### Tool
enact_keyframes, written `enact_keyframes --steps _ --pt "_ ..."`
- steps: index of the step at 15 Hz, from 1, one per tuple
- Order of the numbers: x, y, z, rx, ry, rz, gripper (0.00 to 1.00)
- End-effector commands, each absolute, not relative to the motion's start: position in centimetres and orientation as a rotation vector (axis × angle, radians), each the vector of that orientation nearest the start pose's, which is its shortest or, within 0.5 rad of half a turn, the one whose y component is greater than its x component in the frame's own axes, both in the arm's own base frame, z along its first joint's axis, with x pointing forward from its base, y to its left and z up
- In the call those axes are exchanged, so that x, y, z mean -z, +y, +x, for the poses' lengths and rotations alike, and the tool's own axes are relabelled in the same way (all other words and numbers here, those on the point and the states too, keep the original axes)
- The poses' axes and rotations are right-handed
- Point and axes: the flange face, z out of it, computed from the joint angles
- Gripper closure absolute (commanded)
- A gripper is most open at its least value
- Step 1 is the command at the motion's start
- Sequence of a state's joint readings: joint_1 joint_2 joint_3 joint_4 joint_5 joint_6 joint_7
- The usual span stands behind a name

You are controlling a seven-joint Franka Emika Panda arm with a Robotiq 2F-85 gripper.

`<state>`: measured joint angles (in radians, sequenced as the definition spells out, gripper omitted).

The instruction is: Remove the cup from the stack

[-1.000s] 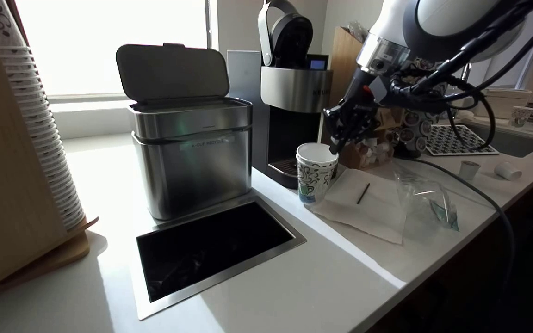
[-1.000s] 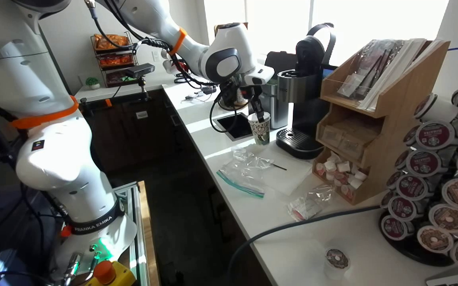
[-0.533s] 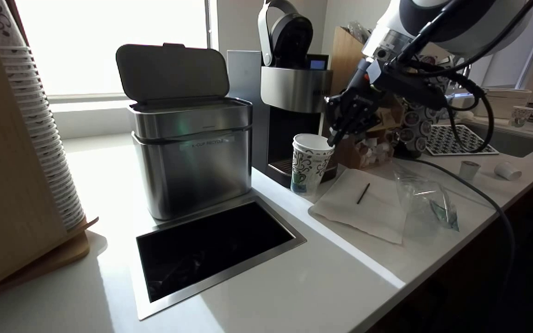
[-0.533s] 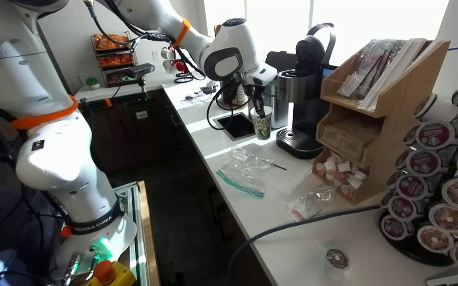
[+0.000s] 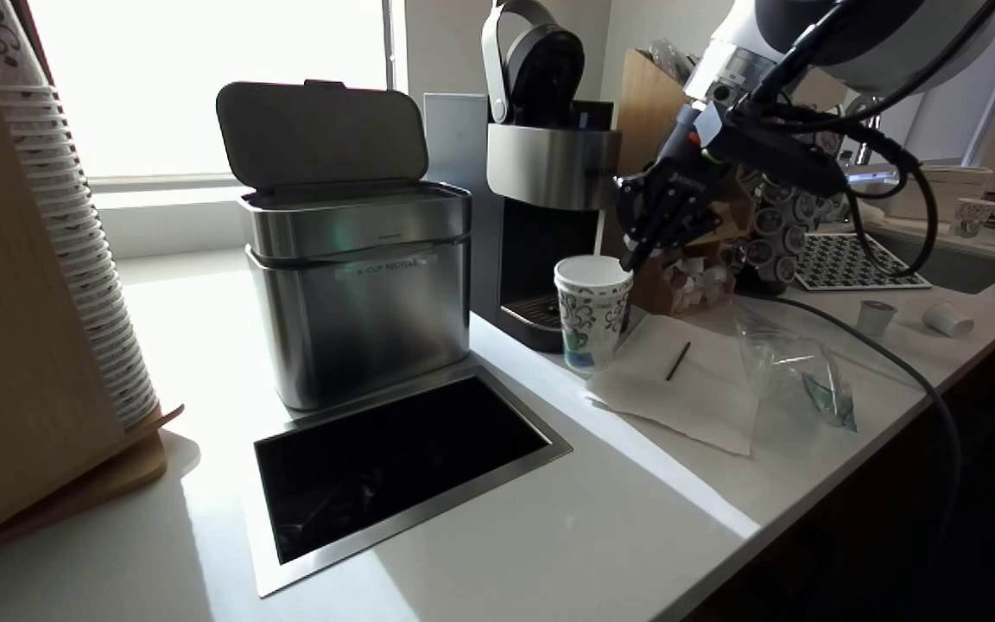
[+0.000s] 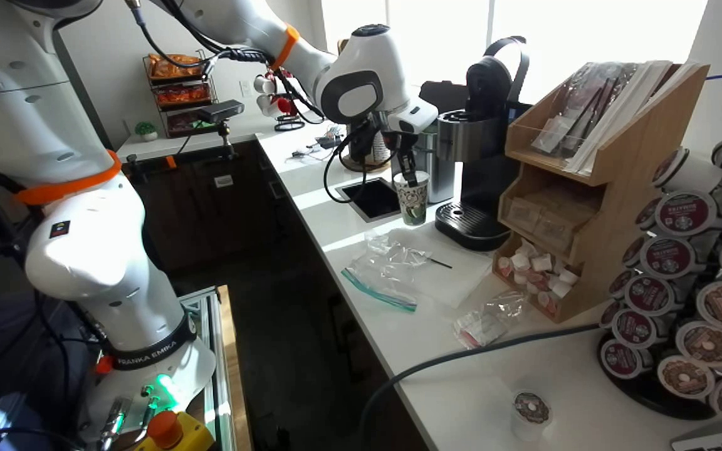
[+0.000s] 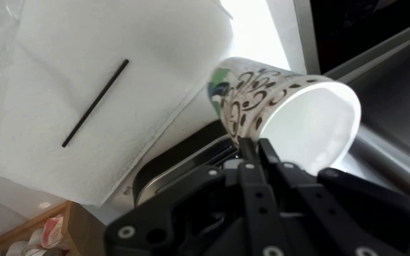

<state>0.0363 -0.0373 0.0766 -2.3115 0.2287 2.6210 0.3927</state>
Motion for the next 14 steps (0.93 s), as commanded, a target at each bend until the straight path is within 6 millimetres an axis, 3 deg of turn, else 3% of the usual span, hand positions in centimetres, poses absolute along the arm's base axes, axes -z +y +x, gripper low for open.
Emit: enact_keyframes --steps 1,6,14 --pt "-38.98 5.54 52.64 0.365 0.655 -2.819 0.98" --pt "-38.71 5.54 52.5 0.34 0.656 -2.832 1.0" --pt "-39.56 5.52 52.38 0.37 0.644 -2.842 0.43"
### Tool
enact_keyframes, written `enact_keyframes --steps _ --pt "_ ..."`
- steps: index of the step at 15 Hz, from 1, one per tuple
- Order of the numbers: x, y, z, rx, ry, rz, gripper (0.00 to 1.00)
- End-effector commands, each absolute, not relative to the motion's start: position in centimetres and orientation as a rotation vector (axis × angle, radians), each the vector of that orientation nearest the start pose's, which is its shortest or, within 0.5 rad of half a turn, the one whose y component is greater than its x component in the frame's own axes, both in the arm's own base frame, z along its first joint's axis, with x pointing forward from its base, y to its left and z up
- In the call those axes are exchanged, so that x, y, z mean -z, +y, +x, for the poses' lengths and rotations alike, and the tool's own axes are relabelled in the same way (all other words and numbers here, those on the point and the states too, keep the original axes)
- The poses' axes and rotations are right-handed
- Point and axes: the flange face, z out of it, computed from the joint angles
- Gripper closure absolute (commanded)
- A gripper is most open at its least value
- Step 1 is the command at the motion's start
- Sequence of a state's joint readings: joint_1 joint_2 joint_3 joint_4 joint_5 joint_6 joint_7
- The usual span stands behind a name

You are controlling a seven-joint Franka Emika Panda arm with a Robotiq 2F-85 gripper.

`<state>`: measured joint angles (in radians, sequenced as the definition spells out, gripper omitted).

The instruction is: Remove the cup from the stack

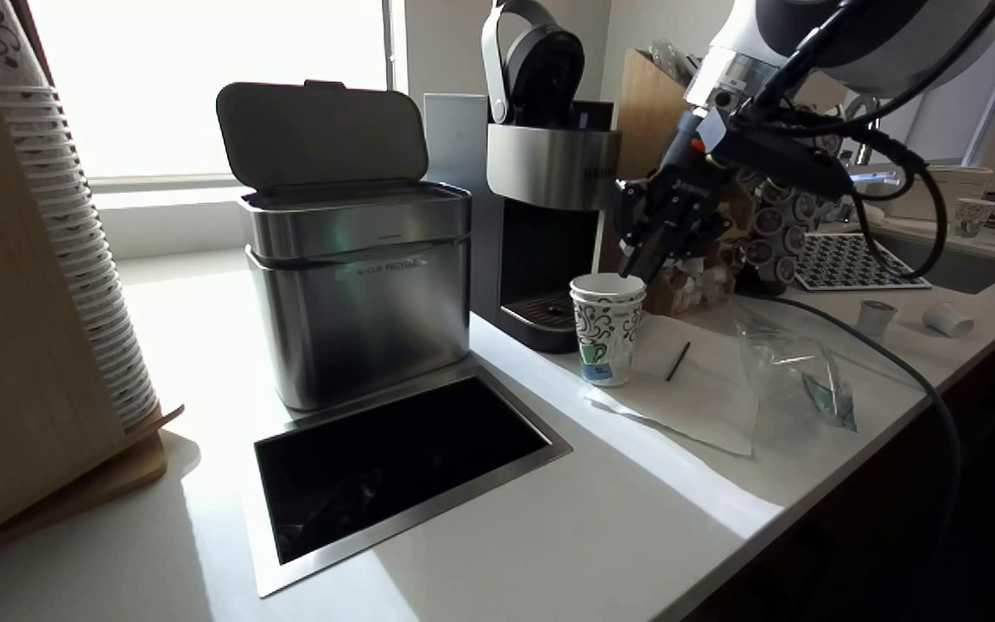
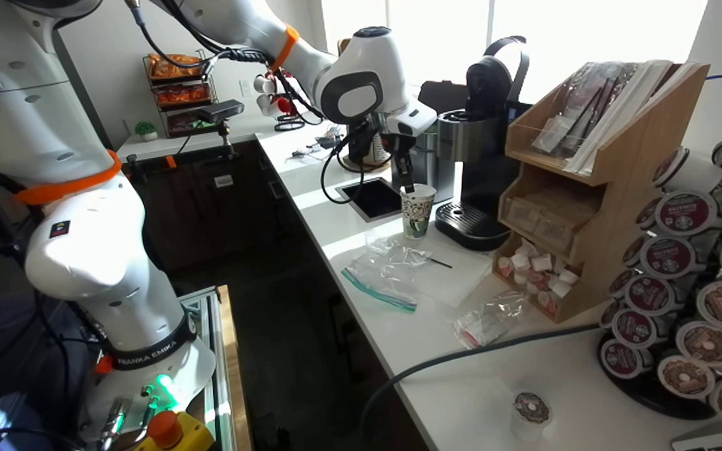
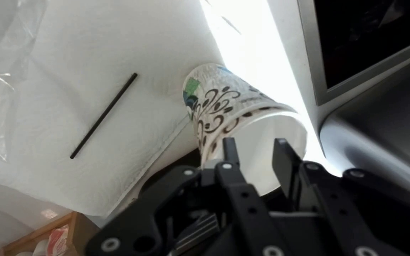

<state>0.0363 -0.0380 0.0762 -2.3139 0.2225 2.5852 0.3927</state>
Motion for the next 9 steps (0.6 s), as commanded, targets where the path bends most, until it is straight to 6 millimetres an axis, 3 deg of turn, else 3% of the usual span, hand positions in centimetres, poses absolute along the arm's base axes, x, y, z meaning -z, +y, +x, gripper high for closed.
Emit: enact_keyframes --steps 1,6,9 --pt "-39.71 5.51 52.3 0.37 0.64 -2.845 0.34" --pt "-39.59 5.25 51.81 0.335 0.588 -2.921 0.01" --pt "-38.98 5.25 51.81 0.315 0.542 -2.967 0.0"
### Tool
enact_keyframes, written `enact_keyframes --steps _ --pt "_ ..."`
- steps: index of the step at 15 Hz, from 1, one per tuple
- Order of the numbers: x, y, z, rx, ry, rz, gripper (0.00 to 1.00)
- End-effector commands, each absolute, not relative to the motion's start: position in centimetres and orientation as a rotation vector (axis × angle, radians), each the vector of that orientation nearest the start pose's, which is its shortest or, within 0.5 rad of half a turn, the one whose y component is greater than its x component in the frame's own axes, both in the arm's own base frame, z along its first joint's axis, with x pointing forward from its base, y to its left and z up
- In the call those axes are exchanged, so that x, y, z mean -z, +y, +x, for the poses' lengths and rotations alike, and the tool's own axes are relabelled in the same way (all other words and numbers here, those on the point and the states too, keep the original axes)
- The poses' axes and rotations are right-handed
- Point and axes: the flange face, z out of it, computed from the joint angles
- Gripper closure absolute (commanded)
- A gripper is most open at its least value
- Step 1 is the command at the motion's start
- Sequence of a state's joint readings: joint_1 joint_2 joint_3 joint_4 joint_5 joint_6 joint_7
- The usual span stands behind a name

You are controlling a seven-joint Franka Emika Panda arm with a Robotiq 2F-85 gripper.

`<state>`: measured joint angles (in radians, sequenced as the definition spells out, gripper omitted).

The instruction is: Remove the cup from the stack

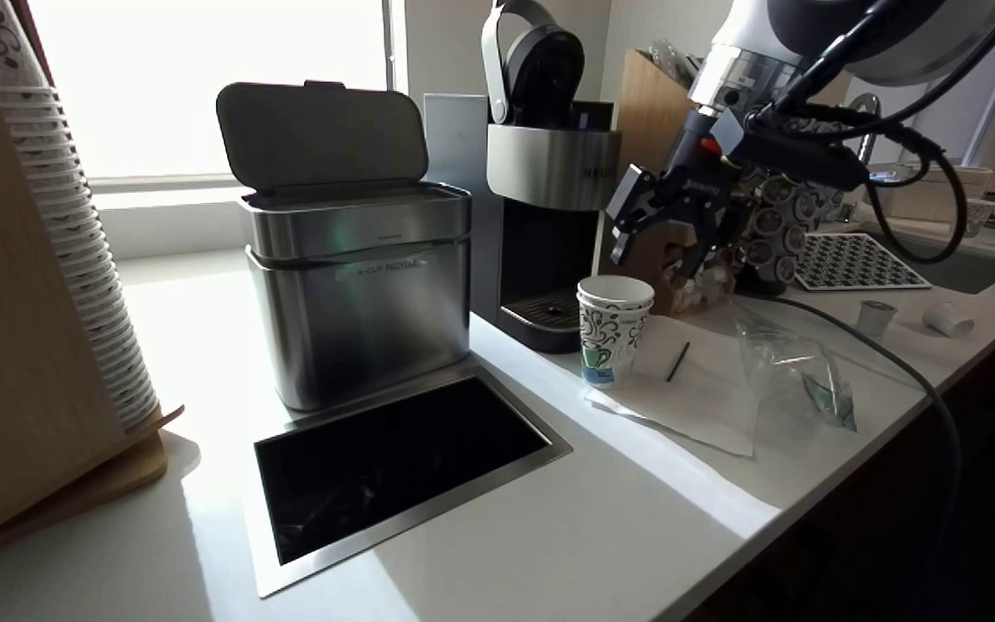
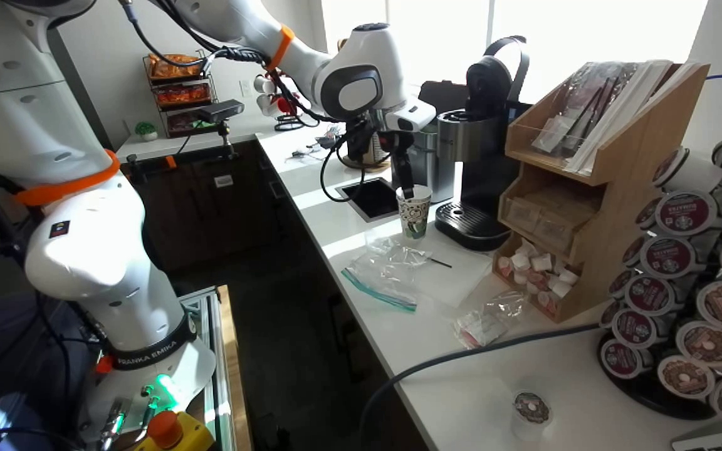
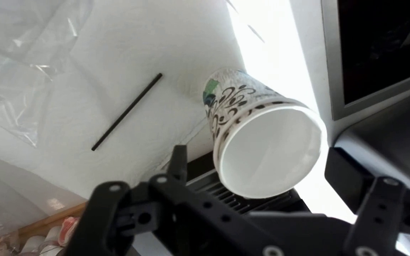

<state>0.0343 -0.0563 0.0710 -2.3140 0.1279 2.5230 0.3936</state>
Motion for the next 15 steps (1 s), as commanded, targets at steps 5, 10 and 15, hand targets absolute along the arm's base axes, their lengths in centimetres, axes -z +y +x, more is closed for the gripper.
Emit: enact_keyframes --steps 5,10,15 --pt "-38.3 5.1 52.2 0.326 0.516 -3.004 0.5" --pt "-37.6 5.2 52.4 0.32 0.493 -3.027 0.68" --pt "-37.0 5.1 52.5 0.313 0.492 -3.034 0.87"
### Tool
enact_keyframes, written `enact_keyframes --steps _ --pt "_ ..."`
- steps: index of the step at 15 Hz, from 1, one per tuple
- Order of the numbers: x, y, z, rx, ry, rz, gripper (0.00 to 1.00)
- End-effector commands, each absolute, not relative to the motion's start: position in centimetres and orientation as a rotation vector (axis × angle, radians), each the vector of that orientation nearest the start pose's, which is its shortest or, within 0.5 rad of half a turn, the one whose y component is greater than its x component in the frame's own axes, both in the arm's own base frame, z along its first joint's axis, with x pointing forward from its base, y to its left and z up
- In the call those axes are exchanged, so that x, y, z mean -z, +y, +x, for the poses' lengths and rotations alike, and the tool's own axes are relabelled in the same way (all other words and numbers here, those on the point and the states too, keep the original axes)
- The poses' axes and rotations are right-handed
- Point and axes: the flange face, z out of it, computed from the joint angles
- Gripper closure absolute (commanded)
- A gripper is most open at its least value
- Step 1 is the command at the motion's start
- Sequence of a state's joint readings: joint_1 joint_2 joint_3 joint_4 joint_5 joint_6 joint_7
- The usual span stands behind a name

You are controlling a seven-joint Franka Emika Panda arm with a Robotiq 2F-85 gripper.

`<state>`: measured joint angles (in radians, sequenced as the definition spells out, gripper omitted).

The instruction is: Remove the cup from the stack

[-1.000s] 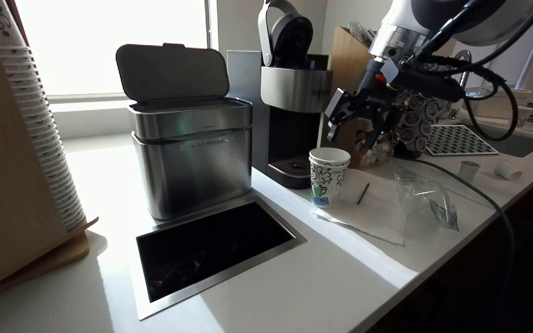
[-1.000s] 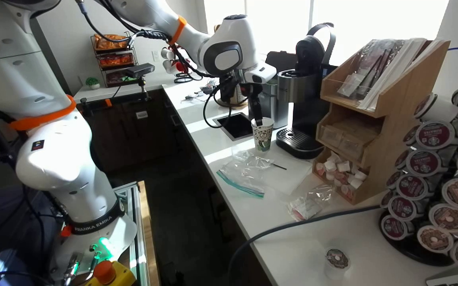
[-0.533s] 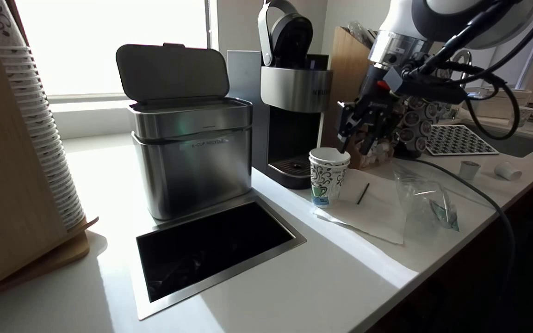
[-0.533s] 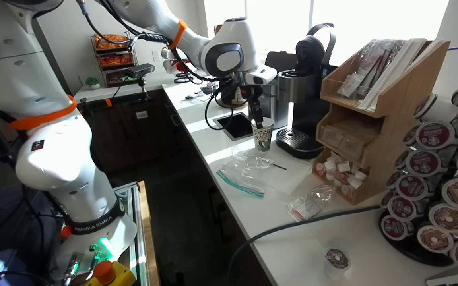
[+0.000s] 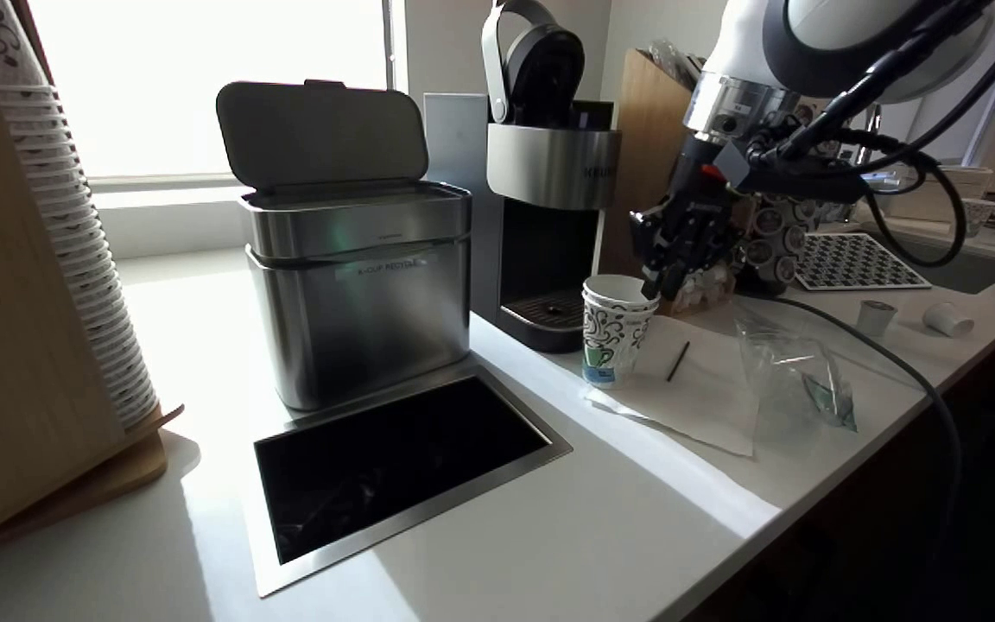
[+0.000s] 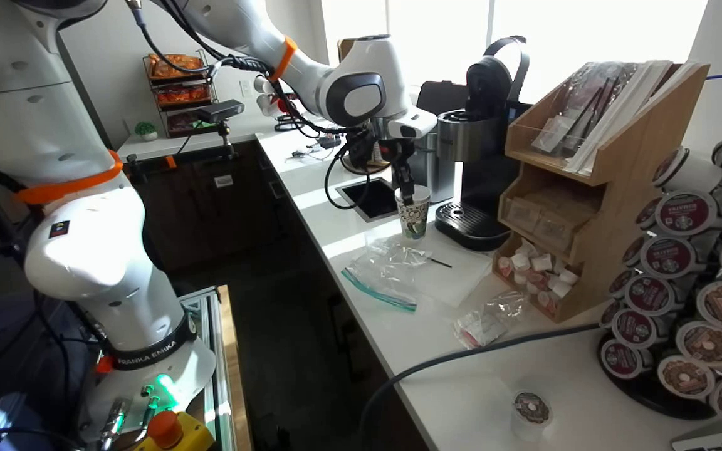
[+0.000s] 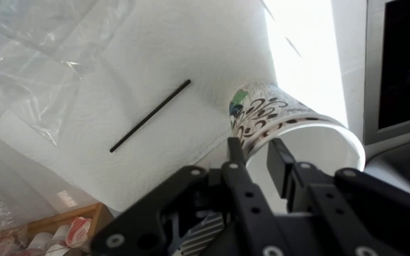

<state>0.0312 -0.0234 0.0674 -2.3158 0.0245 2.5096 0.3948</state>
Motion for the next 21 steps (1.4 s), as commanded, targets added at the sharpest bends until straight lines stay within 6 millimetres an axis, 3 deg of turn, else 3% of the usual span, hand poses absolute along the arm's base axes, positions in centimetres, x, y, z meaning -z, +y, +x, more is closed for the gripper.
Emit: enact_keyframes --steps 1,2,7,12,21 --pt "-37.0 5.1 52.5 0.315 0.492 -3.035 0.91" --pt "-37.2 5.1 52.5 0.32 0.492 -3.035 1.0" --pt "-37.9 5.2 52.6 0.354 0.506 -3.027 0.99" --pt "-39.9 5.1 52.5 0.398 0.521 -2.981 0.99" --pt "-41.6 4.6 51.3 0.42 0.482 -3.161 0.99"
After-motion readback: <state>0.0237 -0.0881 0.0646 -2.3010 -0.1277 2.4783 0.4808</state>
